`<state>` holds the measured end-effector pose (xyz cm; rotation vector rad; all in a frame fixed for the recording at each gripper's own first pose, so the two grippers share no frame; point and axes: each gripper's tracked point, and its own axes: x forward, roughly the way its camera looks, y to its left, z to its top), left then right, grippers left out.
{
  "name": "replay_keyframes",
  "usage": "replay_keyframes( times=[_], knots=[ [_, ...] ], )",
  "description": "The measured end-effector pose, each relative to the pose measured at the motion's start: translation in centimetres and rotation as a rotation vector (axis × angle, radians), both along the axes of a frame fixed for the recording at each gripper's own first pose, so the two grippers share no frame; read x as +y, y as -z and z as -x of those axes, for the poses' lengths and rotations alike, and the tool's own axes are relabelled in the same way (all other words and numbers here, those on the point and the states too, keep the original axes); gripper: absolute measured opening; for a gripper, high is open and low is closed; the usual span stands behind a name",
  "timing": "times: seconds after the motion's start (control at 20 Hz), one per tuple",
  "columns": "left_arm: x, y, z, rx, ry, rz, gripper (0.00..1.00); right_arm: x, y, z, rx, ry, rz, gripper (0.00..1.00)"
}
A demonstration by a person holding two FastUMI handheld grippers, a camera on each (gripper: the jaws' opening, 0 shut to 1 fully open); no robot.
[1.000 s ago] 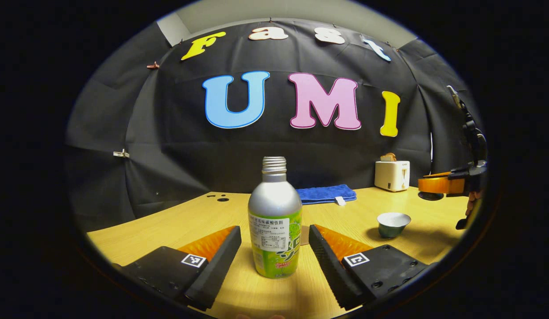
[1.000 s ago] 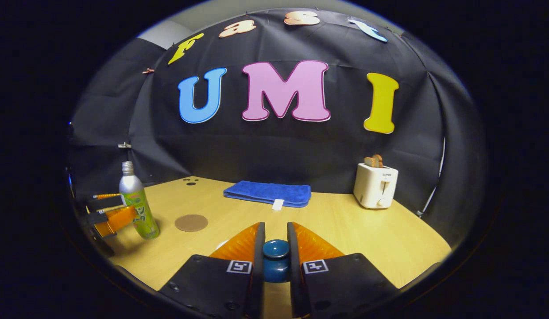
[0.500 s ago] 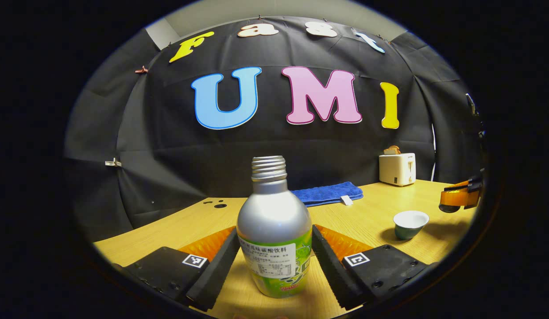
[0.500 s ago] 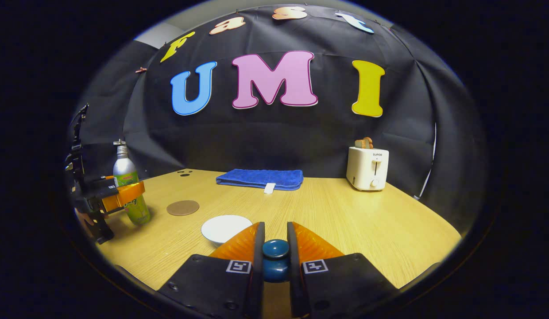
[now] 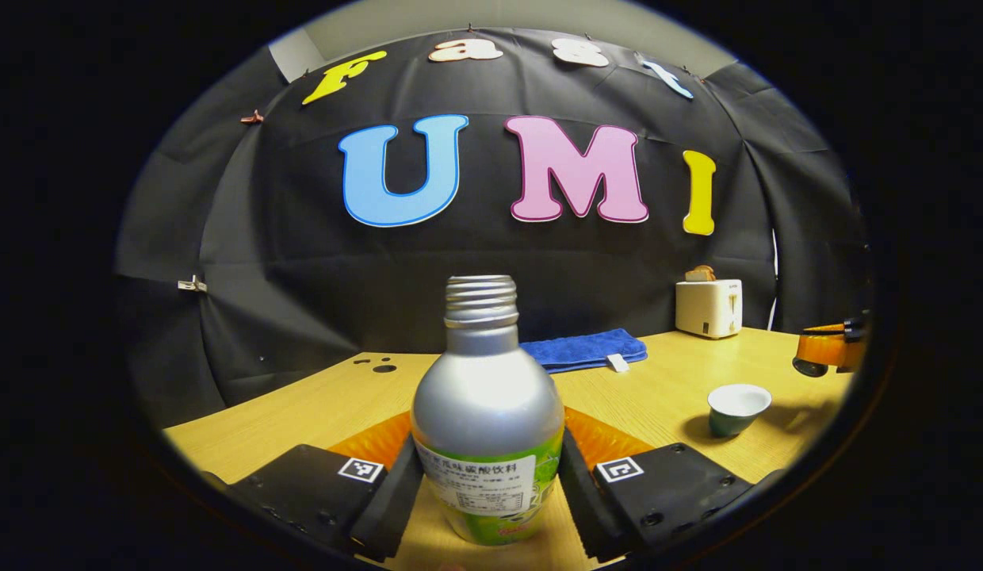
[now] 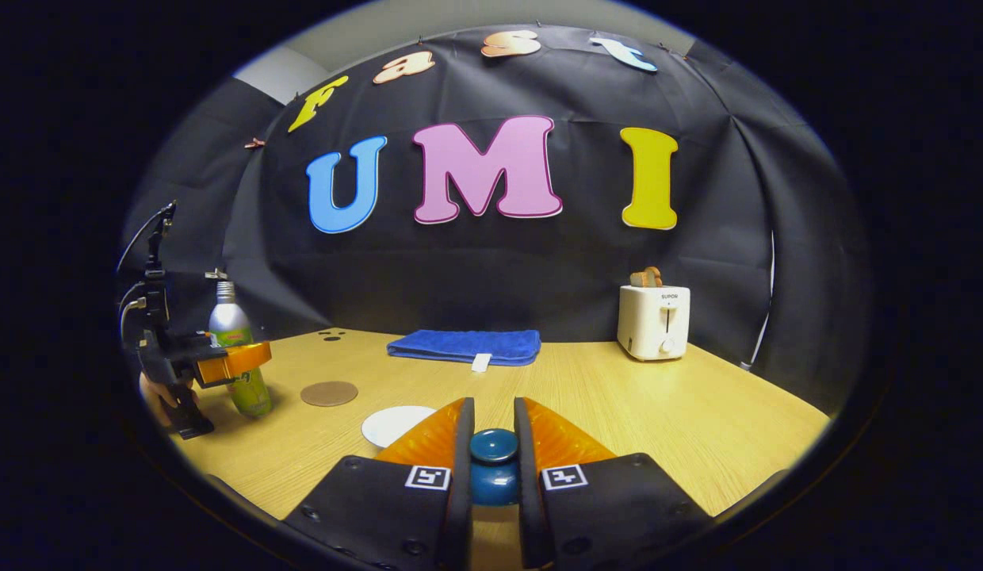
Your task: Open the teacup lid with one hand, grasp the water bottle and pour water into the teacup with the other hand; after pouring, place the water bottle on the coaster and then close the teacup lid.
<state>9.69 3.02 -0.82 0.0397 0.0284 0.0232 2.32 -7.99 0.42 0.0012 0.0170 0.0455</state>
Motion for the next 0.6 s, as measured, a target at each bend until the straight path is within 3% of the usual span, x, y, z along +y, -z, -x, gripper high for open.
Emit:
replay_keyframes(
  times=[0.35,0.6],
  knots=[
    [-1.5,-2.3,-1.5,-0.014,0.059,-0.290,0.81,-2.3,0.0,-0.5,-0.004,0.055,0.000,0.27],
    [-4.3,-4.2,-3.6,-0.042,0.135,-0.655,0.79,-3.5,-0.1,-0.6,-0.008,0.086,0.001,0.27]
  ],
)
